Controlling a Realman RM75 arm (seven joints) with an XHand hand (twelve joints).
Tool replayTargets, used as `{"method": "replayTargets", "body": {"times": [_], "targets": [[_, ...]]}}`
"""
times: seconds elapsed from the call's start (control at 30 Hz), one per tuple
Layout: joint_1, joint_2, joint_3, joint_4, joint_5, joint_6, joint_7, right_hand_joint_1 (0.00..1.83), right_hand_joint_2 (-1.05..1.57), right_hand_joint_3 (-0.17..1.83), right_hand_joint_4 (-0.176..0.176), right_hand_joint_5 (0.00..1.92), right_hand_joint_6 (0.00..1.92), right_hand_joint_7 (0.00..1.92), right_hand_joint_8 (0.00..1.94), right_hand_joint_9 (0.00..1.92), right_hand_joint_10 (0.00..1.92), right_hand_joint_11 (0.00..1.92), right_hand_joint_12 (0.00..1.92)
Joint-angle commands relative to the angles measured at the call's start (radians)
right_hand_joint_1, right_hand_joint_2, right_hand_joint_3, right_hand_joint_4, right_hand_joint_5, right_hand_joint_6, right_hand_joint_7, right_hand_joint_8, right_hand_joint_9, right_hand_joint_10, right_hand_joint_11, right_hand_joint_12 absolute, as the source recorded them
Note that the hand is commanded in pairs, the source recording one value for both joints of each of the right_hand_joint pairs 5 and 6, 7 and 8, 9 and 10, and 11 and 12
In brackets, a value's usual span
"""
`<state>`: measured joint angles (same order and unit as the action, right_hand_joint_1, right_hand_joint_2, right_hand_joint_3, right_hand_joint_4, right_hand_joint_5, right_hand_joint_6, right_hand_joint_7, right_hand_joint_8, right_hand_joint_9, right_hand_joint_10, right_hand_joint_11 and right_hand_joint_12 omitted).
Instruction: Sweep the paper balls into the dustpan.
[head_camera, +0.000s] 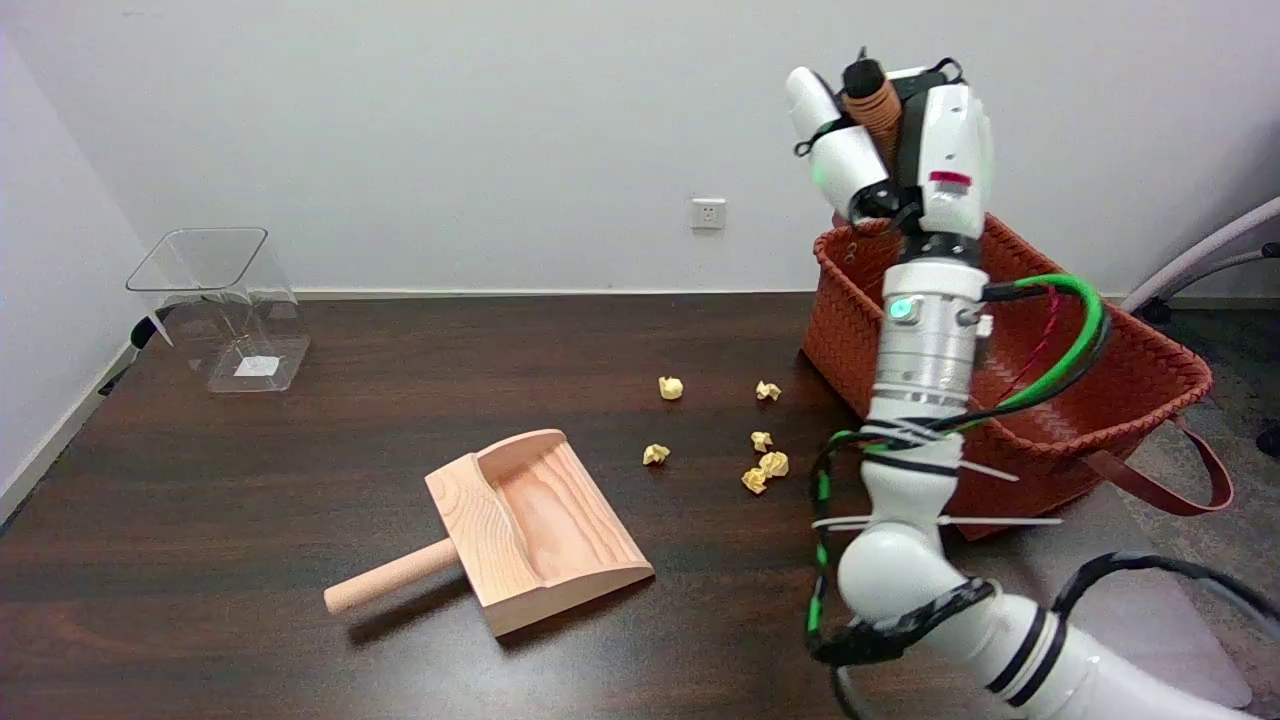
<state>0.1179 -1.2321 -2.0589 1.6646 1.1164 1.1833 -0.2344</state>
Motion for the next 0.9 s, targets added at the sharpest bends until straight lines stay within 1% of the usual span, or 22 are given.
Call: {"method": "replayTargets", "body": {"times": [0.03, 0.27, 0.4, 0.47, 0.67, 0.8, 0.9], "targets": [[0.014, -0.200, -0.139, -0.060, -0.113, 0.052, -0.079, 0.75, 1.57, -0.16, 0.000, 1.75, 1.75, 1.92, 1.92, 1.75, 1.75, 1.75, 1.75], [0.030, -0.199, -0.170, -0.141, -0.105, 0.052, -0.065, 0.75, 1.57, -0.16, 0.000, 1.76, 1.76, 1.92, 1.92, 1.76, 1.76, 1.76, 1.76], [0.042, -0.203, -0.165, -0.191, -0.088, 0.052, 0.021, 0.75, 1.57, -0.15, 0.000, 1.78, 1.78, 1.92, 1.92, 1.78, 1.78, 1.78, 1.78], [0.049, -0.203, -0.163, -0.205, -0.070, 0.052, 0.063, 0.75, 1.57, -0.15, 0.000, 1.78, 1.78, 1.92, 1.92, 1.78, 1.78, 1.78, 1.78], [0.056, -0.179, -0.156, -0.267, 0.015, 0.051, 0.074, 0.74, 1.57, -0.14, 0.000, 1.77, 1.77, 1.92, 1.92, 1.77, 1.77, 1.77, 1.77], [0.036, -0.135, -0.147, -0.322, 0.067, 0.052, 0.195, 0.73, 1.57, -0.09, 0.000, 1.79, 1.79, 1.92, 1.92, 1.79, 1.79, 1.79, 1.79], [0.028, -0.111, -0.146, -0.355, 0.088, 0.053, 0.291, 0.73, 1.57, -0.12, 0.000, 1.80, 1.80, 1.92, 1.92, 1.80, 1.80, 1.80, 1.80]]}}
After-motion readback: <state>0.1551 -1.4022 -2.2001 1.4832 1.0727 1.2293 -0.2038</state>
